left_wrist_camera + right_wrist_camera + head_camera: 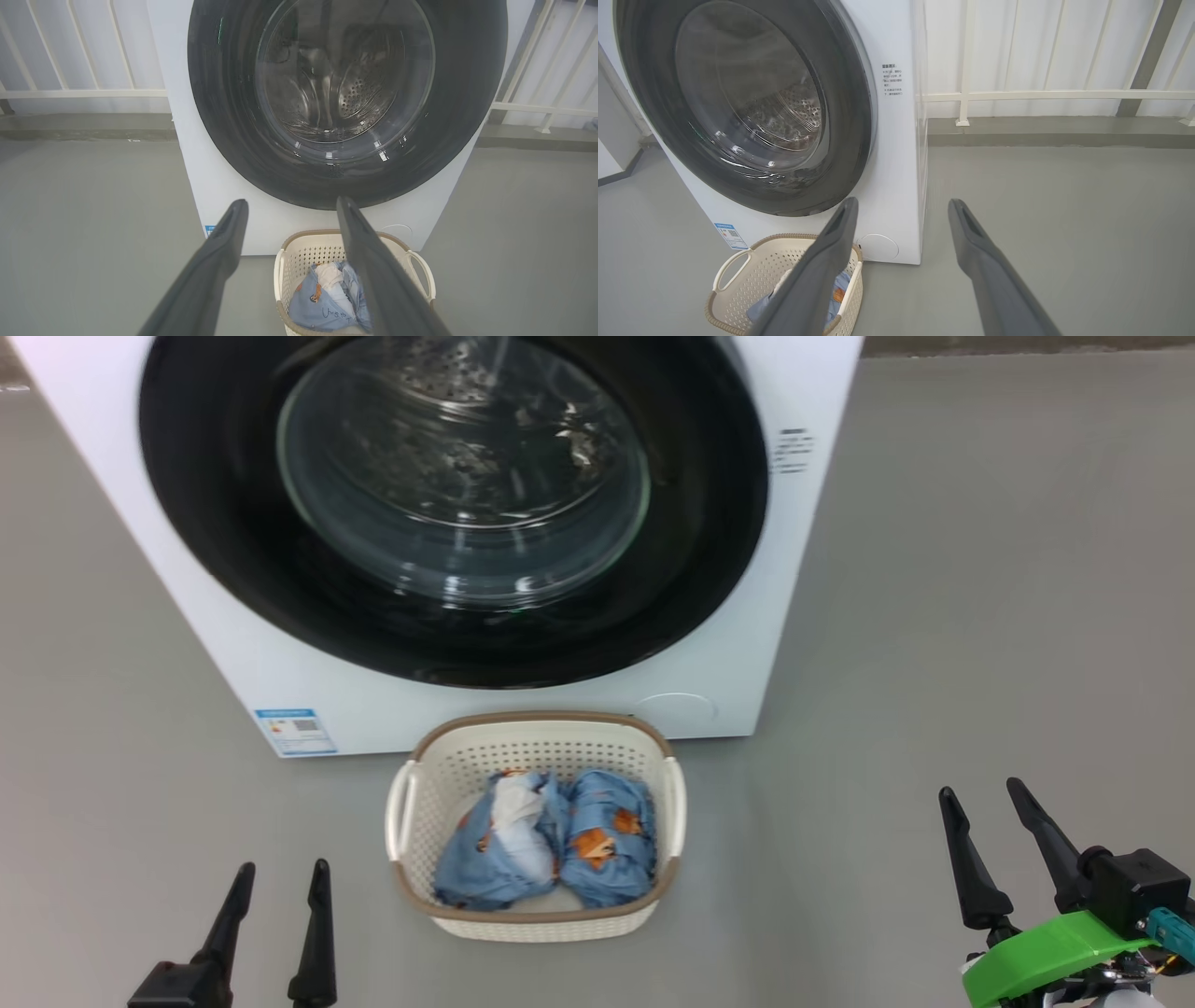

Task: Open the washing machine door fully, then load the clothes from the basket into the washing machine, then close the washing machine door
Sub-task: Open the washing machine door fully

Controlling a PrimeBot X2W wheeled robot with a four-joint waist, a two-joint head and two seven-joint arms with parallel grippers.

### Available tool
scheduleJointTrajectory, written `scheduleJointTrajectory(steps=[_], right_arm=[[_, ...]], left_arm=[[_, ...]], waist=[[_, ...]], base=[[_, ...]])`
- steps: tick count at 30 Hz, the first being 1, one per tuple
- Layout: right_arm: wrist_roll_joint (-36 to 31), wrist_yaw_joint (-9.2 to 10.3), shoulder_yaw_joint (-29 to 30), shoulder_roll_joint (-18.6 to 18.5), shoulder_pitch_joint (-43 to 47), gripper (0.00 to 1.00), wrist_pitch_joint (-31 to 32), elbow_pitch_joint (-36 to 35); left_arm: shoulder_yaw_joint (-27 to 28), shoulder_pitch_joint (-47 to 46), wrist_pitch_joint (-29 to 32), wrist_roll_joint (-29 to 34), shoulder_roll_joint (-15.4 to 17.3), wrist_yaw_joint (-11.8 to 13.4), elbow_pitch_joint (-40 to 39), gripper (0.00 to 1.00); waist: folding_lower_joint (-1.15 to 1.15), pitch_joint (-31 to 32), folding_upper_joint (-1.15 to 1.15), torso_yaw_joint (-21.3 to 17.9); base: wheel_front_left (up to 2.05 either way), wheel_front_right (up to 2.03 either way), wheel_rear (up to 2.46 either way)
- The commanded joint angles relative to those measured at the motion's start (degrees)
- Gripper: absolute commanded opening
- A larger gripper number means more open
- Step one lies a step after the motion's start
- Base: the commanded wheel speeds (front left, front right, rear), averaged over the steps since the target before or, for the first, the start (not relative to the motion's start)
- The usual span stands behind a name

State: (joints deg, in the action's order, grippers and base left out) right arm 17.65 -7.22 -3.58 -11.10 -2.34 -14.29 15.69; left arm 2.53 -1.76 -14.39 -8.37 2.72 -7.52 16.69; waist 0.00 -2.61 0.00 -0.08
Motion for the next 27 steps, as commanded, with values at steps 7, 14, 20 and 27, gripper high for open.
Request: scheduleJointTrajectory(steps=[7,14,20,27], right_arm=[[0.04,-0.26,-1.11,-0.91,-1.73,1.0,-0.71,-1.36],[0.1,-0.26,-0.9,-0.99,-1.97,1.0,-0.71,-1.27],[0.63,-0.26,-0.81,-0.77,-1.95,0.96,-0.71,-1.36],[2.49,-0.26,-0.89,-0.48,-2.55,0.22,-0.71,-1.27]], left_arm=[[0.19,-2.01,-0.61,-2.54,0.43,0.03,-1.77,1.0],[-0.44,-1.94,-0.61,-3.28,0.68,0.03,-2.13,1.0],[-0.55,-1.76,-0.61,-3.53,0.6,0.03,-1.89,1.0],[-1.13,-1.14,-0.61,-4.11,0.4,0.03,-1.74,1.0]], waist=[[0.0,-0.14,0.0,0.0],[0.0,-0.2,0.0,-0.04],[0.0,0.24,0.0,0.09],[0.0,0.6,0.0,0.56]], base=[[1.12,1.11,-2.22],[0.59,0.59,-1.19],[0.07,0.07,-0.15],[0.0,0.0,0.0]])
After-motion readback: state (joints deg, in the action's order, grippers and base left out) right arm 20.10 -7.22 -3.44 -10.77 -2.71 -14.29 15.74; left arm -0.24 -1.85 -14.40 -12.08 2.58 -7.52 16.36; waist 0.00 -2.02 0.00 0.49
